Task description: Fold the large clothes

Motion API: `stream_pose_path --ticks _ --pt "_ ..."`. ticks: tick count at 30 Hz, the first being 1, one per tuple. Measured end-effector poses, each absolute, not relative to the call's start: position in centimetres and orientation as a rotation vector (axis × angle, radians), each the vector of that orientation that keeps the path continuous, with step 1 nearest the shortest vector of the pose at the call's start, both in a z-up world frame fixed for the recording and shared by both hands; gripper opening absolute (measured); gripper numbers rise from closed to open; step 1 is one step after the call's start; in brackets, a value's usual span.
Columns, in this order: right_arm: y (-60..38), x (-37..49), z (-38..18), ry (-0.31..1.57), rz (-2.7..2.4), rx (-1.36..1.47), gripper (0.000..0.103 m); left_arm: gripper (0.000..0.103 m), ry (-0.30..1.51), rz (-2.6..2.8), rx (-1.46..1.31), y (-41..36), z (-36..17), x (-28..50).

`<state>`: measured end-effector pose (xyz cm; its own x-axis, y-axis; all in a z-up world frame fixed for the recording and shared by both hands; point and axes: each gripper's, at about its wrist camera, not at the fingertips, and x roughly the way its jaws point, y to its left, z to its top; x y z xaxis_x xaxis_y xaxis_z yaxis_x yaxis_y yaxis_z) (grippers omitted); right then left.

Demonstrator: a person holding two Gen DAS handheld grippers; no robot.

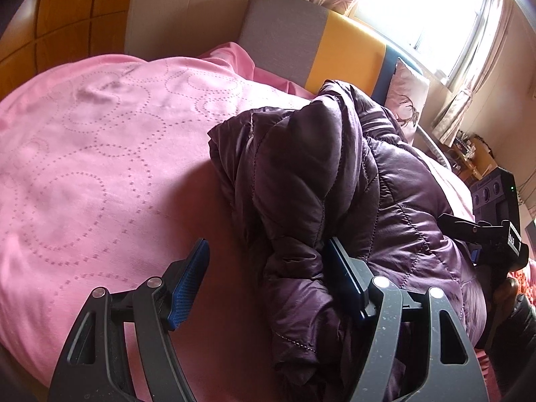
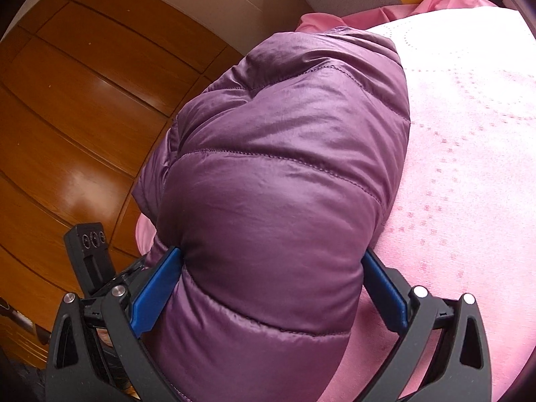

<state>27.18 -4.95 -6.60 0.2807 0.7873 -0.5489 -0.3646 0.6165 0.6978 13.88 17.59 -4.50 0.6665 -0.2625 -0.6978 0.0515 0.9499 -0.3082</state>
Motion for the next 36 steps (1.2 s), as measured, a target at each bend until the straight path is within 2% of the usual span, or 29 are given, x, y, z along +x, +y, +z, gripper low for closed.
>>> stream_pose_path --ticks 2,5,7,9,13,23,31,34,36 --pt "-4.7 26.8 -6.3 1.006 0.819 0.479 0.096 0.07 0.835 -0.199 -0.31 17.9 -5.0 14.1" --pt "-4.5 26.1 -5.4 0.986 0.822 0.455 0.084 0.07 0.85 -0.241 -0.396 19.0 -5.8 14.3" --pt "-4.1 25.3 -4.4 0.963 0.82 0.414 0.074 0.059 0.855 -0.3 -0.477 19.7 -6.5 14.3" --pt "-4.1 24.7 -3.5 0.936 0.817 0.378 0.068 0.045 0.847 -0.374 -0.567 20.1 -7.1 14.1" --pt "-4.9 22.9 -2.0 0.883 0.816 0.346 0.06 0.04 0.828 -0.463 -0.702 20.3 -7.9 13.6" --pt "-14.6 18.3 -0.7 0.774 0.649 0.403 0.057 0.04 0.847 -0.642 -0.675 11.6 -6.4 15.2" --pt "-25.8 15.8 0.3 0.663 0.416 0.444 0.057 0.04 0.927 -0.809 -0.487 -3.2 -4.1 21.2" --pt "-28.7 15.7 -0.9 0.688 0.31 0.426 0.058 0.039 0.971 -0.83 -0.419 -7.9 -4.1 23.3" --pt "-30.8 15.5 -2.3 0.73 0.253 0.425 0.062 0.039 0.998 -0.811 -0.331 -10.9 -4.6 23.9"
